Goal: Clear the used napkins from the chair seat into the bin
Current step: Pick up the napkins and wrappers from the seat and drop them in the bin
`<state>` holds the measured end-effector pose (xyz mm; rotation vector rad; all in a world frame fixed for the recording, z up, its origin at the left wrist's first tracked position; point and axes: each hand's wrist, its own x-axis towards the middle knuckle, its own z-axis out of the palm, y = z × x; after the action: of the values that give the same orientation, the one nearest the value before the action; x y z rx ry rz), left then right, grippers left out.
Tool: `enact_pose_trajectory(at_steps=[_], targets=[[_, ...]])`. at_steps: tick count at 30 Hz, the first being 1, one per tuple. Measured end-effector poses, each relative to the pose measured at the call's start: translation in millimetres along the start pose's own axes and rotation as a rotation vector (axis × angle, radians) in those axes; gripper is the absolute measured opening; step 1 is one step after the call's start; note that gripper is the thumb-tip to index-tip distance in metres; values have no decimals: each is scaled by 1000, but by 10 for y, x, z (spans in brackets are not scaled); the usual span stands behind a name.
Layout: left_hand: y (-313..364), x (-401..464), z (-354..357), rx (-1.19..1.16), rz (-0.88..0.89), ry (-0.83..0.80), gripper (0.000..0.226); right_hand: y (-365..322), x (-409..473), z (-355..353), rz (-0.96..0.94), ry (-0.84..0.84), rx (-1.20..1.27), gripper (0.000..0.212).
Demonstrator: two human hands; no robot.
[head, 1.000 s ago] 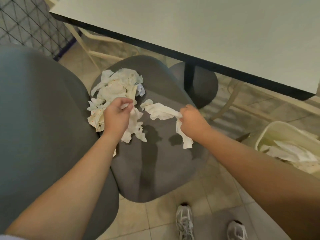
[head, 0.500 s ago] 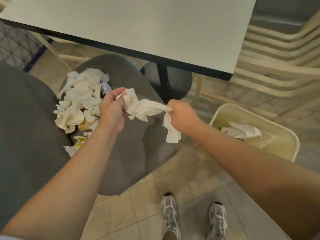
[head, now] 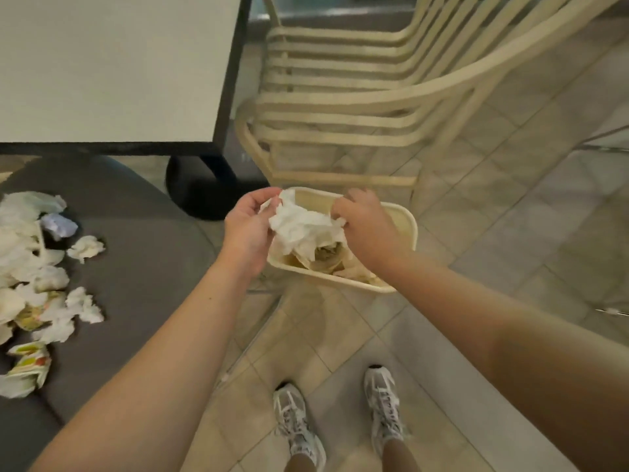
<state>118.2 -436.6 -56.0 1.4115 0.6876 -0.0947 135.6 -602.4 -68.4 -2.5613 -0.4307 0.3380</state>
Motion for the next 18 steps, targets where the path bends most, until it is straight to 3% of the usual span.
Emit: enact_pose_trajectory(at_steps=[4,7,12,14,18], targets=[[-205,65,368,211,102,71,14,445,-116,69,99,-145,-84,32],[-280,92,479,327,180,110,14,527,-172,80,196,-395,-131,37],[-398,177,481,656,415,-8,8,444,-131,131,170,-744,-412,37],[-479,254,469,859,356,-179,12,406,-59,142,131,-742,-463,34],[-659,373,470,1307,42,-568,24,370,64,200,138,-511,-425,31]])
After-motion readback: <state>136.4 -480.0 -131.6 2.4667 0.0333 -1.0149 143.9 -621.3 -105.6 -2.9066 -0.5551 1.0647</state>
